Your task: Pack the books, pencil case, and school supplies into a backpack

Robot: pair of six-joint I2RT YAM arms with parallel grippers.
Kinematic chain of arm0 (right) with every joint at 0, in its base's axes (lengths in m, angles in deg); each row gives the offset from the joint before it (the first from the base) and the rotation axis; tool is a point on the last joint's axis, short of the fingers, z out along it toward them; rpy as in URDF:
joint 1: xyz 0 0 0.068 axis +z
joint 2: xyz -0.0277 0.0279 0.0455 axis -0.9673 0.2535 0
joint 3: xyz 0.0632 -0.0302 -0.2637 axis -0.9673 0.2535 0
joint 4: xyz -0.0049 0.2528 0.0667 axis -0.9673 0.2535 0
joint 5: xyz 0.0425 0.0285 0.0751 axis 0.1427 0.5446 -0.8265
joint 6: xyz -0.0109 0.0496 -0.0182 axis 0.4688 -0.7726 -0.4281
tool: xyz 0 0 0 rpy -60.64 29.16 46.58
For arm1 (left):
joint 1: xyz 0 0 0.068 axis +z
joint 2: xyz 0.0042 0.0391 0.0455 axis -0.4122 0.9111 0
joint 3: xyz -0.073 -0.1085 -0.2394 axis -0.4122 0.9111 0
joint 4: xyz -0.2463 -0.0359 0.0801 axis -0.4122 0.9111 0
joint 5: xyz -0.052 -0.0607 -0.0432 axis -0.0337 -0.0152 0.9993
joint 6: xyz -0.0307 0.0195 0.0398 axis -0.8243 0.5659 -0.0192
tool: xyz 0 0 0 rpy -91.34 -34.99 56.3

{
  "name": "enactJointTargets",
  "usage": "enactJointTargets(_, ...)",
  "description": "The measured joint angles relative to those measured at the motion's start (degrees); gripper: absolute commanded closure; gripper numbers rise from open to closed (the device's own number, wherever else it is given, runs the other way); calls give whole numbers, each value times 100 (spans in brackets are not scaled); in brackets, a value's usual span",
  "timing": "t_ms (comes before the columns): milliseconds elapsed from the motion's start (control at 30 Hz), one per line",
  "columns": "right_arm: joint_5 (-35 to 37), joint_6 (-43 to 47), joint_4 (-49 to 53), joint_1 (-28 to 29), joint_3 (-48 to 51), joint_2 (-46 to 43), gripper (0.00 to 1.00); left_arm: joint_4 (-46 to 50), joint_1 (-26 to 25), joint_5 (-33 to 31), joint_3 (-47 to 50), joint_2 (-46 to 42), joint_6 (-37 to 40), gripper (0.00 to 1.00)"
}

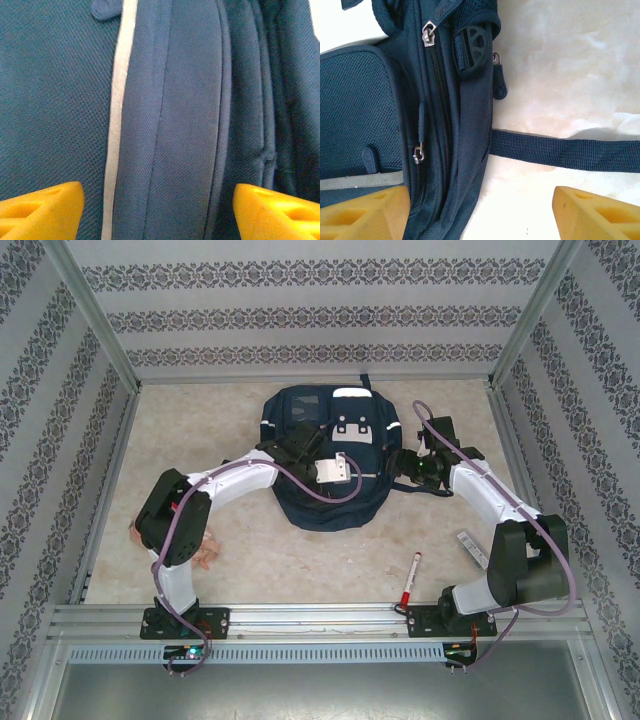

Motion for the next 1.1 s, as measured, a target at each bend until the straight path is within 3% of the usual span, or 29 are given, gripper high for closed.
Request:
enactJointTargets(67, -13, 0, -9, -24, 0, 0, 25, 24, -28, -74, -66, 166, 162, 24)
enactJointTargets(133, -46, 0, -33, -70, -2, 4, 25, 20, -55, -153, -74, 299, 258, 32)
enactJointTargets(267, -92, 0, -26, -111, -13, 33, 26, 39, -87, -367, -118, 356, 378, 86)
enactJointTargets(333, -146, 2, -81, -111, -13, 33, 26, 131, -116, -490, -273, 415, 398, 98)
enactJointTargets(633, -595, 1080, -313, -111, -343, 96, 25, 66, 7, -304, 31, -149, 730, 100)
enactJointTargets(767, -1034, 2072, -557, -149, -463, 278, 29, 321, 393, 168, 50, -616, 841, 100)
enactJointTargets(967, -2015, 3558, -81, -442, -1639, 1473, 30, 321, 1027, 863, 214, -1161, 852, 100)
enactJointTargets(1100, -2820, 5320, 750, -560, -2070, 1943, 30, 323, 1167, 1113, 214, -1209, 1012, 100)
